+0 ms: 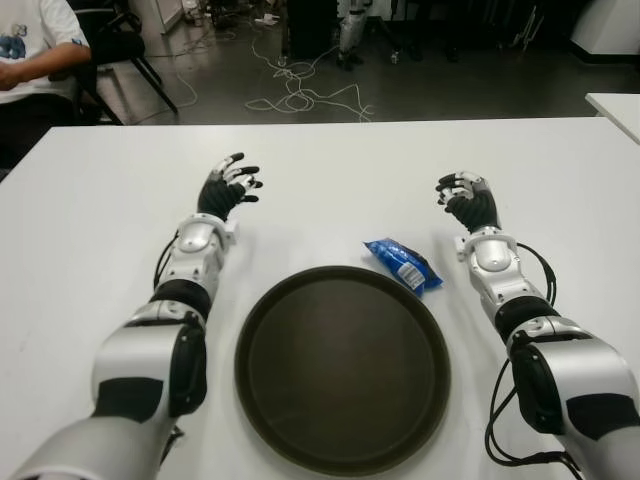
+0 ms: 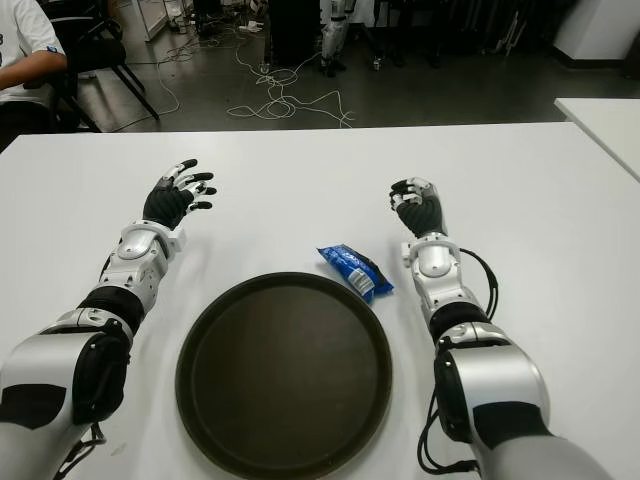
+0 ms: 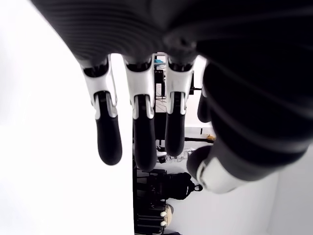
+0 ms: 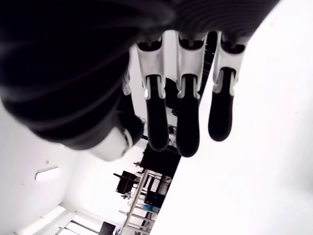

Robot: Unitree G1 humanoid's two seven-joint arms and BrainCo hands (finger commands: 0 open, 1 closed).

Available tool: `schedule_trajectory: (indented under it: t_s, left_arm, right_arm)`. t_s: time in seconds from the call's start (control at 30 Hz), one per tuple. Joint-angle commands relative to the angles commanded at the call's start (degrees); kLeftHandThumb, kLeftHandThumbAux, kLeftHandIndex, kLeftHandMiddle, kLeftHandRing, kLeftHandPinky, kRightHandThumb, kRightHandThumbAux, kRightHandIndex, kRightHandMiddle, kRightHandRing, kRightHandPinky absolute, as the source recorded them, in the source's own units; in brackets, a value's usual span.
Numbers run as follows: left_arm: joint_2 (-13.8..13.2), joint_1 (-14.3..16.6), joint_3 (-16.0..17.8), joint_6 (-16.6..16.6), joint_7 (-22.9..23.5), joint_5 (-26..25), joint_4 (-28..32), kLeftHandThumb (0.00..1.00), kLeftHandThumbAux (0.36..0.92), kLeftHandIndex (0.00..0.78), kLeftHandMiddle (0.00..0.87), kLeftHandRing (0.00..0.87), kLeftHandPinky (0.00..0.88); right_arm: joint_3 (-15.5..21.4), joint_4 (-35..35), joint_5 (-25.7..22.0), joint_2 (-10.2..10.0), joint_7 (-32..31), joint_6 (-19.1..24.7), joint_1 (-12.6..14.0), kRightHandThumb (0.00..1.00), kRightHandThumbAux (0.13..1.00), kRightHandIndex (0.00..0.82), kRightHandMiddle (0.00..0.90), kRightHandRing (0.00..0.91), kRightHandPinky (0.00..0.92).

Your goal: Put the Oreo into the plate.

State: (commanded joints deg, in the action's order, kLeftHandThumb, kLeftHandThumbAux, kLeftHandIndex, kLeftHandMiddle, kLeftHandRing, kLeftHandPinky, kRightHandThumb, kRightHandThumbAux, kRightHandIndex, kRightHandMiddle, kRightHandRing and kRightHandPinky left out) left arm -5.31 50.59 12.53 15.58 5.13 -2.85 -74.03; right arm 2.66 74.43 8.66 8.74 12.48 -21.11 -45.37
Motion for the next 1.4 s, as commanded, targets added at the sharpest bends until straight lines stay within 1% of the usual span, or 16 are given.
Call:
schedule_trajectory:
  t_s: [0.27, 0.67, 0.83, 1.03, 1.27, 1.4]
  left_arm:
    - [-0.1, 0.3, 0.0, -0.4, 0.0, -0.1, 0.0, 0.249, 0.780, 0.157, 0.291, 0.346, 0.429]
    - [0.1, 0.4, 0.5, -0.2, -0.1, -0.5, 0.0, 0.246, 0.803, 0.159, 0.296, 0.345, 0.427]
    - [0.1, 0.5, 0.6, -0.2, -0.2, -0.5, -0.1, 0.239, 0.787, 0.161, 0.291, 0.344, 0.428]
    - [0.1, 0.5, 0.6, -0.4, -0.2, -0.4, -0.1, 0.237, 0.783, 0.162, 0.287, 0.339, 0.423]
    - [0.1, 0.5, 0.4, -0.4, 0.0, -0.3, 0.0, 0.263, 0.760, 0.153, 0.282, 0.340, 0.434]
    - [0.1, 0.4, 0.3, -0.3, 0.1, -0.2, 0.1, 0.274, 0.768, 0.153, 0.291, 0.348, 0.441]
  right_arm:
    - [-0.2, -0.1, 0.3, 0.1, 0.8, -1.0, 0.0, 0.684, 0.734, 0.414, 0.424, 0.453, 0.465]
    - [-0.1, 0.0, 0.2, 0.2, 0.8, -1.1, 0.0, 0.687, 0.733, 0.415, 0.428, 0.453, 0.469]
    - [-0.7, 0.0, 0.8, 0.2, 1.9, -1.0, -0.1, 0.686, 0.734, 0.414, 0.430, 0.455, 0.463]
    - [-1.0, 0.0, 1.0, 0.2, 2.4, -0.7, -0.2, 0.683, 0.736, 0.413, 0.423, 0.450, 0.456]
    - [-1.0, 0.1, 1.0, 0.3, 2.0, -0.4, -0.3, 0.686, 0.734, 0.415, 0.424, 0.444, 0.455]
    - [-0.9, 0.1, 0.9, 0.3, 1.6, -0.4, -0.3, 0.683, 0.735, 0.414, 0.425, 0.448, 0.462]
